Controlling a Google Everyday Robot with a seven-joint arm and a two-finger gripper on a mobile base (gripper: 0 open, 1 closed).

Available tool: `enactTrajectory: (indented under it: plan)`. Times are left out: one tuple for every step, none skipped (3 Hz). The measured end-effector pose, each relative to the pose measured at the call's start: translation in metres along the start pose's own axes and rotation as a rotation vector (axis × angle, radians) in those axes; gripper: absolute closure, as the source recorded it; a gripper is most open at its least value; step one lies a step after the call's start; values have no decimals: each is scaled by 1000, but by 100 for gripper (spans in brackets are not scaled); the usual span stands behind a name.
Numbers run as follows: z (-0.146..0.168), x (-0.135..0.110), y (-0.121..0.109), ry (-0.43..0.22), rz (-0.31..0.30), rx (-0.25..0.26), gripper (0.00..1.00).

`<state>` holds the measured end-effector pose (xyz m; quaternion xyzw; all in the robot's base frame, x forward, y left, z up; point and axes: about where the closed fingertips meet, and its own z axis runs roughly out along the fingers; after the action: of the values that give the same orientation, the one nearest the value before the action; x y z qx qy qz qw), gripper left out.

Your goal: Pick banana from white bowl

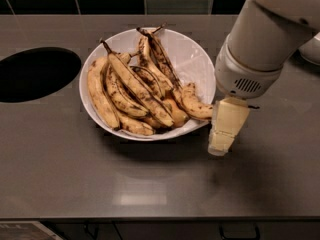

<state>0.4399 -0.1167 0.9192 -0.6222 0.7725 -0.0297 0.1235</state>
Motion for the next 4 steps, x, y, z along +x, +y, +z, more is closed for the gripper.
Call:
enactTrajectory:
  plan:
    - [0, 0, 0, 0, 0, 0, 19]
    - [0, 0, 0, 0, 0, 0, 42]
    - [0, 0, 0, 0, 0, 0, 66]
    - [0, 0, 0, 0, 0, 0, 89]
